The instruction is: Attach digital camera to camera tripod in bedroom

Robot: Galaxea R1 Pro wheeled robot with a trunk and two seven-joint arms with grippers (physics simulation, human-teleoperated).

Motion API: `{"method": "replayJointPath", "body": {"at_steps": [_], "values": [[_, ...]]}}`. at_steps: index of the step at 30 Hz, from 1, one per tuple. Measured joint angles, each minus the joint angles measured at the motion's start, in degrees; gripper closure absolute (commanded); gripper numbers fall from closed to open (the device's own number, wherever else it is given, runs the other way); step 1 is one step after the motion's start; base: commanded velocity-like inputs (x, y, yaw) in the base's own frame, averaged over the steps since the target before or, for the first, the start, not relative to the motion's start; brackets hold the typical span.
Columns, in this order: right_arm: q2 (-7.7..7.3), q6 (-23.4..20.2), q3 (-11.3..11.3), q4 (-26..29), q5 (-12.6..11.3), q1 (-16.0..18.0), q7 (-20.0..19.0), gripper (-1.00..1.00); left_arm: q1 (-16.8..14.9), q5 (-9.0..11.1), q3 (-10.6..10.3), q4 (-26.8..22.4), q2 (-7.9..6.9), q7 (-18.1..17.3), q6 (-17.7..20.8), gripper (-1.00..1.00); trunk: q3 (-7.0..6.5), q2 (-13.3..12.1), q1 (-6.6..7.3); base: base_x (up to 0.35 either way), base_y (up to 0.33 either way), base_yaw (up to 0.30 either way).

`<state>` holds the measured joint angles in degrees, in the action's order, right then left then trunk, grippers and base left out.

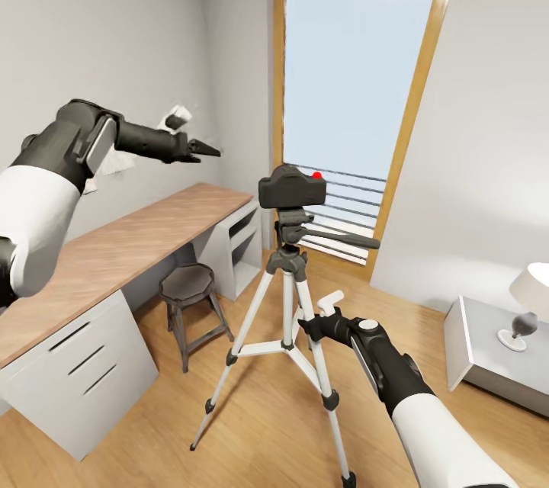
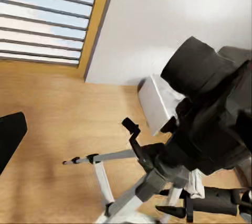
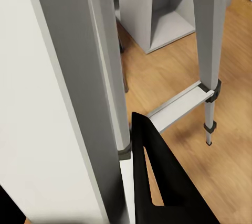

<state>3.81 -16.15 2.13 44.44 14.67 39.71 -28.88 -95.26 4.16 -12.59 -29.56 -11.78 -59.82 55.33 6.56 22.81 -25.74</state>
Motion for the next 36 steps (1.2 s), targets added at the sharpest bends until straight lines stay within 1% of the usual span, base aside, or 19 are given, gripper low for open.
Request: {"method": "replayJointPath", "body": {"at_steps": [3,7,8,10,13,15,16,18,19,21,23,25,26,27,29,30,32,34,36], "values": [[0.01,0.0,0.0,0.0,0.0,0.0,0.0,1.00,0.9,-0.5,0.1,9.2,-1.14,2.2,2.0,-1.00,0.01,0.0,0.01,0.000,0.000,0.000],[0.03,0.0,0.0,0.0,0.0,0.0,0.0,1.00,1.2,-0.6,0.2,17.7,-1.26,6.1,2.7,-1.00,0.00,0.0,0.00,0.000,0.000,0.000],[0.02,0.0,0.0,0.0,0.0,0.0,0.0,1.00,1.3,-0.8,0.0,21.1,-1.16,8.7,2.6,-1.00,0.01,0.0,0.00,0.000,0.000,0.000],[0.02,0.0,0.0,0.0,0.0,0.0,0.0,1.00,1.5,-0.6,0.2,23.9,-1.00,11.9,2.1,-1.00,0.00,0.0,0.00,0.000,0.000,0.000],[0.07,0.0,0.0,0.0,0.1,0.0,0.0,1.00,3.2,-0.4,0.0,27.3,-0.68,19.7,-2.0,-1.00,0.01,0.0,0.00,0.000,0.000,0.000],[0.09,0.0,0.0,0.0,0.2,0.0,0.0,1.00,4.3,-0.1,0.2,27.9,-0.45,22.1,-4.4,-1.00,0.00,0.0,0.00,0.000,0.000,0.000],[0.10,0.0,0.0,0.0,0.2,0.0,0.0,1.00,5.6,0.0,0.2,28.3,-0.11,23.6,-7.0,-1.00,0.01,0.0,0.00,0.000,0.000,0.000],[0.10,0.0,-0.1,0.0,0.2,0.0,0.0,1.00,7.2,0.2,0.4,28.5,0.41,24.7,-10.1,-1.00,0.00,0.0,0.00,0.000,0.000,0.000],[0.10,0.0,0.0,0.0,0.2,0.0,0.0,1.00,8.9,0.5,0.4,28.7,0.98,25.5,-13.4,-1.00,0.01,0.0,0.00,0.000,0.000,0.000],[0.11,0.0,-0.1,0.0,0.2,0.0,0.0,1.00,10.9,1.4,0.5,28.9,1.55,26.1,-17.1,-1.00,0.00,0.0,0.00,0.000,0.000,0.000],[0.12,0.0,0.0,0.1,0.2,0.0,0.0,1.00,14.0,3.8,0.5,29.0,2.05,27.1,-22.8,-1.00,0.01,0.0,0.00,0.000,0.000,0.000],[0.12,0.0,0.0,0.1,0.2,0.0,0.0,1.00,18.5,9.3,0.3,29.3,2.35,28.8,-29.7,-1.00,0.02,0.0,0.00,0.000,0.000,0.000],[0.12,0.0,0.0,0.1,0.2,0.0,0.0,1.00,19.9,11.1,0.5,29.3,2.40,29.3,-31.2,-1.00,0.01,0.0,0.00,0.000,0.000,0.000],[0.11,0.0,0.0,0.0,0.1,0.0,0.0,1.00,22.3,14.4,0.4,29.3,2.44,30.1,-33.7,-1.00,0.01,0.0,0.01,0.000,0.000,0.000],[0.11,-0.1,0.0,0.0,0.1,0.0,0.0,1.00,25.0,18.1,0.5,29.4,2.44,30.8,-35.8,-1.00,0.01,0.0,0.00,0.000,0.000,0.000],[0.11,-0.1,0.0,0.0,0.1,0.0,0.0,1.00,27.3,21.3,0.4,29.4,2.42,31.0,-37.4,-1.00,0.01,0.0,0.01,0.000,0.000,0.000],[0.11,-0.1,0.0,0.0,0.1,0.0,0.0,1.00,30.5,25.3,0.3,29.4,2.36,31.1,-39.3,-1.00,0.02,0.0,0.01,0.000,0.000,0.000],[0.11,-0.1,0.0,0.0,0.1,0.0,0.0,1.00,33.3,27.6,0.3,29.4,2.35,31.1,-40.5,-1.00,0.02,0.0,0.01,0.000,0.000,0.000],[0.11,-0.1,0.0,0.0,0.1,0.0,0.0,1.00,35.0,28.6,0.4,29.4,2.39,31.0,-41.1,-1.00,0.01,0.0,0.00,0.000,0.000,0.000]]}}
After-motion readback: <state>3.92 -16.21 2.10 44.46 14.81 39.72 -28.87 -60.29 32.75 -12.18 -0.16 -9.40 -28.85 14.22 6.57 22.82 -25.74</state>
